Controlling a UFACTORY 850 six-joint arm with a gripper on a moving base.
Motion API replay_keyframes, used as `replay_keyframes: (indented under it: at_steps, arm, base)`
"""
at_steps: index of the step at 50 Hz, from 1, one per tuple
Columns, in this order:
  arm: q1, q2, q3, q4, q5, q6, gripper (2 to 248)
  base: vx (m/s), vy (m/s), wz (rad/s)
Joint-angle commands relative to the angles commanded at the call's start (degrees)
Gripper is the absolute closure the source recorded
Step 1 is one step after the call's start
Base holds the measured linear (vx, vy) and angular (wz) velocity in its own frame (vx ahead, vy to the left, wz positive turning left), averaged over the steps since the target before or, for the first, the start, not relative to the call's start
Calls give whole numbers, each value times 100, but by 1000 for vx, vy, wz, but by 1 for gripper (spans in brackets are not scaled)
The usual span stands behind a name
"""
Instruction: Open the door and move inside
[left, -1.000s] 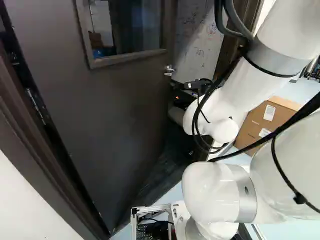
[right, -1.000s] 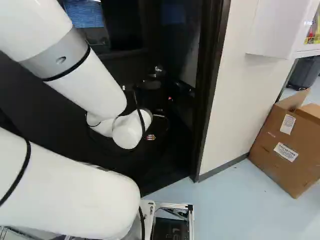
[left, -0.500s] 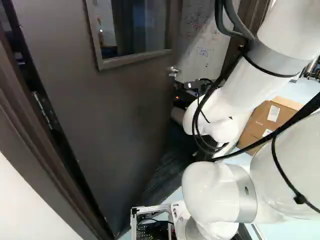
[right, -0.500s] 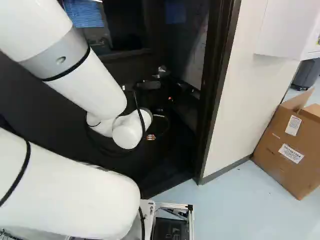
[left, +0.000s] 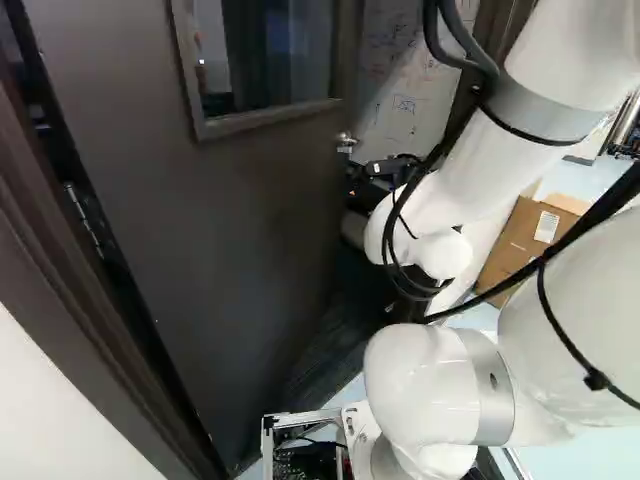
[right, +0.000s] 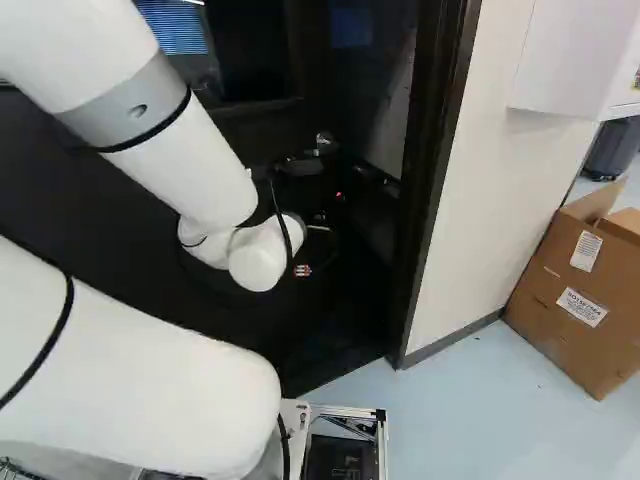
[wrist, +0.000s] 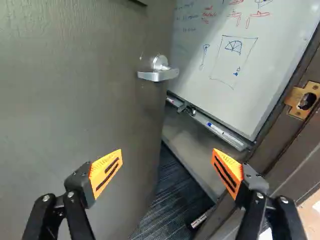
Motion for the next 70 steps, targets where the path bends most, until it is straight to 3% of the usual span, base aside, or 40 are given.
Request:
replay_keyframes:
  at_steps: [21, 70]
  arm:
    - [380, -505, -436, 167, 19, 0, 3]
    - [1289, -1511, -1382, 1035, 19, 0, 3]
  base:
    - [0, 0, 0]
    - [0, 0, 0]
